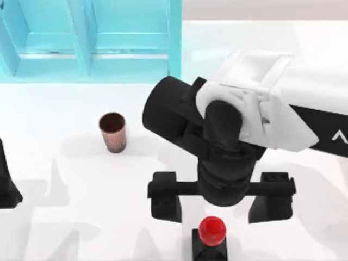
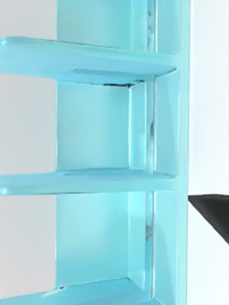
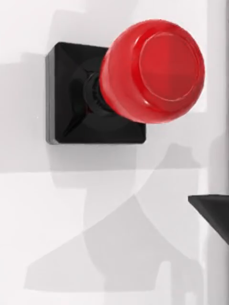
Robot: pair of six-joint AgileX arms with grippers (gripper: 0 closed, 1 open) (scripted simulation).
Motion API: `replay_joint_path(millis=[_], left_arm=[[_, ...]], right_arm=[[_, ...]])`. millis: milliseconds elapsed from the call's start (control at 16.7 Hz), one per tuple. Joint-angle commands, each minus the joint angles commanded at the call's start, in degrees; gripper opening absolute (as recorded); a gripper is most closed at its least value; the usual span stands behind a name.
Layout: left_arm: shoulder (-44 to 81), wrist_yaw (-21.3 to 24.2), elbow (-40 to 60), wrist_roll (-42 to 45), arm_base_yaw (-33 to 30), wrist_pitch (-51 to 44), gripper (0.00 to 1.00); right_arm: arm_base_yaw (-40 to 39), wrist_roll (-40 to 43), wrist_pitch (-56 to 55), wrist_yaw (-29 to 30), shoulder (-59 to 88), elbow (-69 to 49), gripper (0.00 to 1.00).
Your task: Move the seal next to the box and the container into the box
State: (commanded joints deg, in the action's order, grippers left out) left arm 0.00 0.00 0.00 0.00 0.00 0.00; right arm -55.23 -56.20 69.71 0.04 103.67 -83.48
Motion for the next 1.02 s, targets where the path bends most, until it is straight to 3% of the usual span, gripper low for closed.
replay_joint_path(millis=[480, 780, 1020], left_arm=[[0.0, 0.0, 0.0, 0.0, 0.0, 0.0, 1.0], [0.0, 0.0, 0.0, 0.0, 0.0, 0.0, 1.0], [0.0, 0.0, 0.0, 0.0, 0.0, 0.0, 1.0]], right_arm=[[-0.3, -0.2, -15.6, 0.0, 4.0, 11.3, 1.0], [-0.4, -0.3, -17.1, 0.0, 4.6, 12.6, 1.0], [-0.4, -0.3, -17.1, 0.0, 4.6, 12.6, 0.7]])
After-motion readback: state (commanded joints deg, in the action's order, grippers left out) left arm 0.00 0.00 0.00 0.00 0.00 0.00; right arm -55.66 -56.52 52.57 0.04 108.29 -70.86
